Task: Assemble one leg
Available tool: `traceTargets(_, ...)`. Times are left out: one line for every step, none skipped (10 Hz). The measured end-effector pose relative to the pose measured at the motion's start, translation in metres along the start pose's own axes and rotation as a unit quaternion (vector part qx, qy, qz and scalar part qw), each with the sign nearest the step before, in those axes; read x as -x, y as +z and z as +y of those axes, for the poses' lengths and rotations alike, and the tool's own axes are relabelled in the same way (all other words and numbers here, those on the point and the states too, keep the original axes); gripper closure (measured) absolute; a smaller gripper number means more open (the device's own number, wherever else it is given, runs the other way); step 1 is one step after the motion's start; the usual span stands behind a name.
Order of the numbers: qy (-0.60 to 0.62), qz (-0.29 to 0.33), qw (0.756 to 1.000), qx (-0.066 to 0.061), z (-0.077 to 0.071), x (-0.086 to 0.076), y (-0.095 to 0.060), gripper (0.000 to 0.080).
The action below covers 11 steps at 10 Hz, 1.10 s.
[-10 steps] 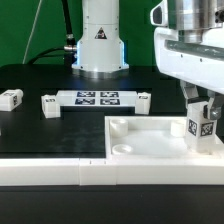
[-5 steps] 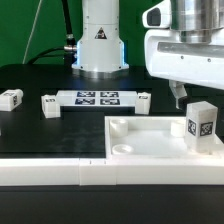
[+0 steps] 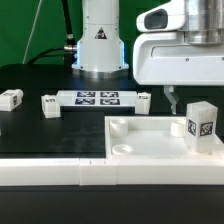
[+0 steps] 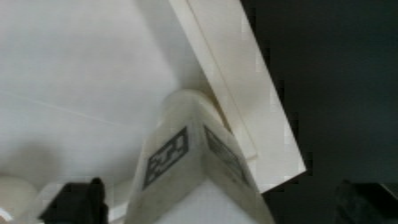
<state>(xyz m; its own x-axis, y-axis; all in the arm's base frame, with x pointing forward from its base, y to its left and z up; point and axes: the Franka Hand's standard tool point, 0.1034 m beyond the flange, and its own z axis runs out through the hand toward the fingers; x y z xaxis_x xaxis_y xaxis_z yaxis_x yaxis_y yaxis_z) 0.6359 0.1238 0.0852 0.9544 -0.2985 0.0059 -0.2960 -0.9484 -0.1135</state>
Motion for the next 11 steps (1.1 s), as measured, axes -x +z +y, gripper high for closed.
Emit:
traceTargets(-0.065, 0.001, 0.998, 0.003, 0.0006, -0.0002, 0.0004, 0.0151)
traceTargets(-0.125, 0.001, 0.992, 0.005, 0.0020, -0.0008, 0.0012, 0.0151)
traceTargets(-0.158, 0.000, 0.987, 0.006, 0.0027, -0.0009, 0.0018, 0.0151)
traceTargets(-0.207, 0.001, 0.978, 0.008, 0.0032, -0.0013, 0.0019, 0.0151)
traceTargets(-0.243, 0.003, 0.970, 0.011, 0.0035, -0.0016, 0.0020, 0.0151)
traceTargets(-0.253, 0.003, 0.967, 0.011, 0.0042, -0.0019, 0.0020, 0.0151)
traceTargets(-0.250, 0.002, 0.968, 0.011, 0.0041, -0.0019, 0.0021, 0.0273)
traceTargets(-0.250, 0.002, 0.968, 0.011, 0.0042, -0.0019, 0.0021, 0.0408)
traceTargets(-0.250, 0.002, 0.968, 0.011, 0.0043, -0.0019, 0.0022, 0.0408)
traceTargets(-0.250, 0.002, 0.968, 0.011, 0.0045, -0.0020, 0.0022, 0.0508)
traceTargets(-0.232, 0.003, 0.973, 0.011, 0.0046, -0.0020, 0.0022, 0.0508)
